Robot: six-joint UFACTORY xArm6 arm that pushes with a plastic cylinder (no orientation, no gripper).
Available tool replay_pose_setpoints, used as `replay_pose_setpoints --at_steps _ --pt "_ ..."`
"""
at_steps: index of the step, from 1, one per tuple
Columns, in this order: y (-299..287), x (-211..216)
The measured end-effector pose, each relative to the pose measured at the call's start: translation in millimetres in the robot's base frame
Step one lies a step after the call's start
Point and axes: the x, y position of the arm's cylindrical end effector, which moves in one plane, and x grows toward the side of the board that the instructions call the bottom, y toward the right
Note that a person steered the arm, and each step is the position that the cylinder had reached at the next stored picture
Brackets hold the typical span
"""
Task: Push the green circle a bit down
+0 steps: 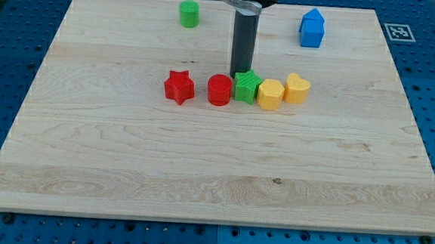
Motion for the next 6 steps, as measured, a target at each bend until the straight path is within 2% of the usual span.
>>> replay_pose_setpoints --at_steps 2,3,4,5,6 --pt "-17.1 16.4" --pt "-37.7 -22.9" --pt "-102.2 -44.2" --pt "-159.5 -107.2" --pt "-176.8 -181.1"
